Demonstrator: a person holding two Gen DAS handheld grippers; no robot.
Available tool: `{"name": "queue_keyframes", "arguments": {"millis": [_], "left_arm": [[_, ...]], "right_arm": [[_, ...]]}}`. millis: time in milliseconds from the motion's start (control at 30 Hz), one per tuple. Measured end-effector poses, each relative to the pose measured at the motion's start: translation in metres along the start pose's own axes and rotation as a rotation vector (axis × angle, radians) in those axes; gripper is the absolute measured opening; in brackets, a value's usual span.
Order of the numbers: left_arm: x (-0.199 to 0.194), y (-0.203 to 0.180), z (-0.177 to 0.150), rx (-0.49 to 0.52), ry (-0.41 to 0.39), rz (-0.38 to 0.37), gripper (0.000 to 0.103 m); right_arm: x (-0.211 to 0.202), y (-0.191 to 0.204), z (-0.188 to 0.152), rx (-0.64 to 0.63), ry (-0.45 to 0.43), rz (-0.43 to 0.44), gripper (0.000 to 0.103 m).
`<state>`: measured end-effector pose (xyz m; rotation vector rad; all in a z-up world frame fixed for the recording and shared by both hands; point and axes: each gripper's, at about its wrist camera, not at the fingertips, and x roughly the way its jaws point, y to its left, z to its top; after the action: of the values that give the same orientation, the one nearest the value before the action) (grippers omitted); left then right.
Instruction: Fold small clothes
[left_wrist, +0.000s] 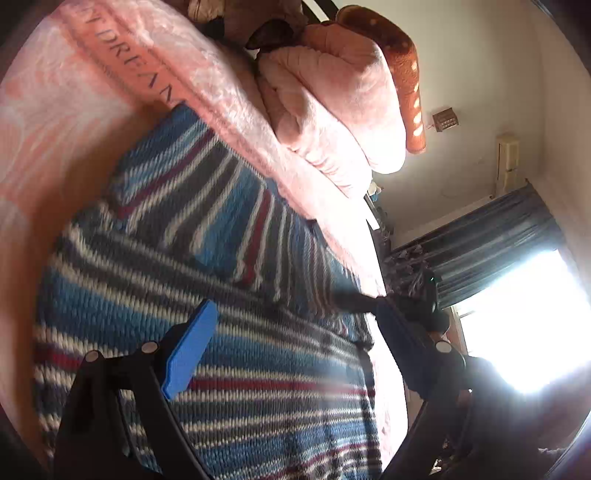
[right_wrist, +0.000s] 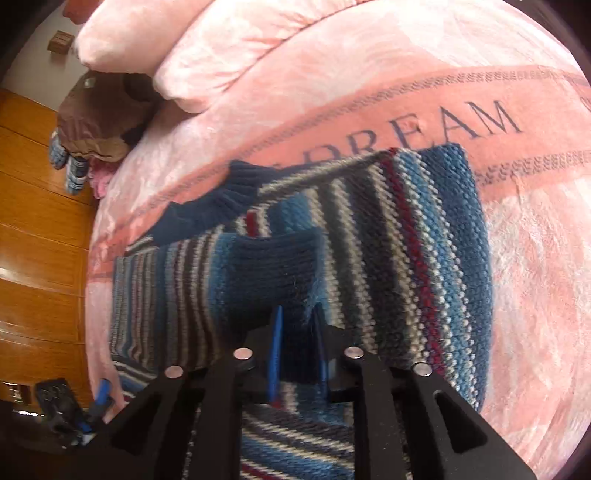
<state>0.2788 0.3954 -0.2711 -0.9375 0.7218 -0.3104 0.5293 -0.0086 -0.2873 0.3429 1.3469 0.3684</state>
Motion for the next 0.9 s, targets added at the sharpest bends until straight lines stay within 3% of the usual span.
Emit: {"name": "queue_keyframes", "arguments": {"millis": [100, 200, 300, 400, 500, 533, 600, 667, 800, 900], "left_arm": [[0.014, -0.002, 0.044, -0.006, 0.025, -0.008, 0.09], [0.035, 0.003, 0.078, -0.021, 0.082, -0.001, 0.089], [0.057, 0.015, 0.089, -0.043, 0.16, 0.01, 0.089], [0.074, 0.027, 0.09, -0.05, 0.218, 0.038, 0.089], [0.083, 0.044, 0.087, -0.039, 0.246, 0.106, 0.086], [0.083, 0.048, 0.087, -0.03, 0.25, 0.125, 0.082], [0.076, 0.052, 0.088, -0.036, 0.255, 0.126, 0.083], [0.064, 0.048, 0.09, -0.027, 0.234, 0.122, 0.086], [0.06, 0.047, 0.096, -0.033, 0.224, 0.1, 0.086], [0.072, 0.056, 0.098, -0.056, 0.247, 0.135, 0.086]], "right_arm": [[-0.016, -0.013, -0.002, 0.025, -0.084, 0.023, 0.023], [-0.034, -0.016, -0.004, 0.049, -0.139, 0.162, 0.023], [-0.017, -0.007, -0.011, 0.021, -0.072, 0.245, 0.023], [0.008, -0.008, -0.019, 0.01, -0.01, 0.26, 0.023], [0.021, -0.024, -0.023, 0.039, -0.009, 0.265, 0.0], [0.02, -0.029, -0.023, 0.05, -0.01, 0.27, 0.0], [0.01, -0.033, -0.025, 0.066, -0.03, 0.263, 0.001], [-0.004, -0.029, -0.026, 0.061, -0.065, 0.273, 0.022], [-0.011, -0.024, -0.017, 0.086, -0.115, 0.322, 0.023], [0.012, -0.025, -0.01, 0.12, -0.063, 0.325, 0.02]]}}
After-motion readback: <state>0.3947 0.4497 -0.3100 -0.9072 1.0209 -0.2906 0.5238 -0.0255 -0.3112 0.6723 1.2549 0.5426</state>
